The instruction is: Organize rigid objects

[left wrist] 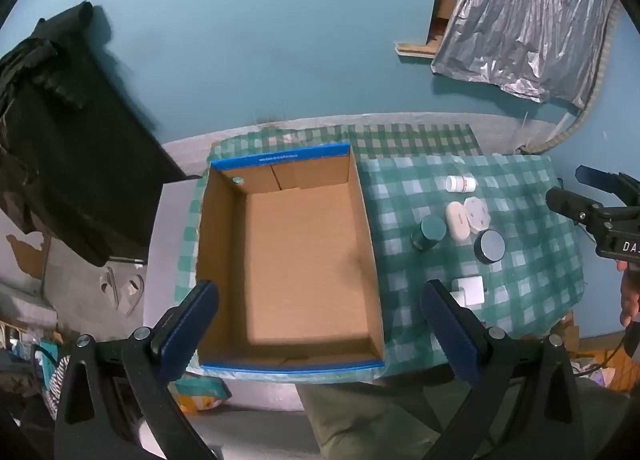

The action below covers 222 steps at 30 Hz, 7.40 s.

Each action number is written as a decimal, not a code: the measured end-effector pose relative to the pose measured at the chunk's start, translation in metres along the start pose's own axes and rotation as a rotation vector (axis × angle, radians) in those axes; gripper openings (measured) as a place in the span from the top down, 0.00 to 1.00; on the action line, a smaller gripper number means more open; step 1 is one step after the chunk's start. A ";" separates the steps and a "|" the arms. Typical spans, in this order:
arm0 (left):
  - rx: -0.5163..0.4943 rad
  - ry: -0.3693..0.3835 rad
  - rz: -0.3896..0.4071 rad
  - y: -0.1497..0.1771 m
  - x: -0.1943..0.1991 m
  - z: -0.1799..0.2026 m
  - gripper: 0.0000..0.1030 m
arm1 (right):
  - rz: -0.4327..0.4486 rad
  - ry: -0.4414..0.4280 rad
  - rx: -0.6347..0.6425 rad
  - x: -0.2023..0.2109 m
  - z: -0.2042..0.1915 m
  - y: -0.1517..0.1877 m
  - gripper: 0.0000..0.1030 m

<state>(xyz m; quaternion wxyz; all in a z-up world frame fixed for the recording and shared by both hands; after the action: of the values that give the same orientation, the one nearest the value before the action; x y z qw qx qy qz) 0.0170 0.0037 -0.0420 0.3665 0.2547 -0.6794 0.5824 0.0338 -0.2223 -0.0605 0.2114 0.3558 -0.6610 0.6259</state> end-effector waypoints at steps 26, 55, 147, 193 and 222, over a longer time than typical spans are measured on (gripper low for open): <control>-0.019 -0.028 -0.014 -0.006 -0.011 -0.003 0.01 | -0.004 -0.013 0.014 -0.002 0.000 -0.008 0.01; -0.054 -0.036 -0.029 -0.004 -0.011 0.004 0.01 | -0.012 -0.013 0.014 -0.002 0.000 -0.007 0.01; 0.074 -0.060 -0.416 0.106 -0.191 -0.170 0.49 | -0.399 0.201 -0.221 -0.267 0.122 0.039 0.35; 0.070 0.046 -0.435 0.119 -0.189 -0.152 0.83 | -0.306 -0.183 0.165 -0.205 -0.090 -0.047 0.43; 0.063 0.059 -0.428 0.124 -0.188 -0.150 0.85 | -0.410 -0.216 0.368 -0.267 -0.160 -0.026 0.43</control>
<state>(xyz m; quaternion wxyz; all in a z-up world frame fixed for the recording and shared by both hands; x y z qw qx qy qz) 0.0644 0.1594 -0.2584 0.4932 0.3874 -0.5803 0.5196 0.2020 -0.0096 -0.2161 0.1936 0.5788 -0.4695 0.6381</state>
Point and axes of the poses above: each gripper's, at about its wrist camera, not at the fingertips, and x roughly against the way its jaws point, z to its right, y to its underside, the point moved 5 cm from there along -x, roughly the way its jaws point, and after that the axes turned 11 degrees about z, right-handed, at the moved point
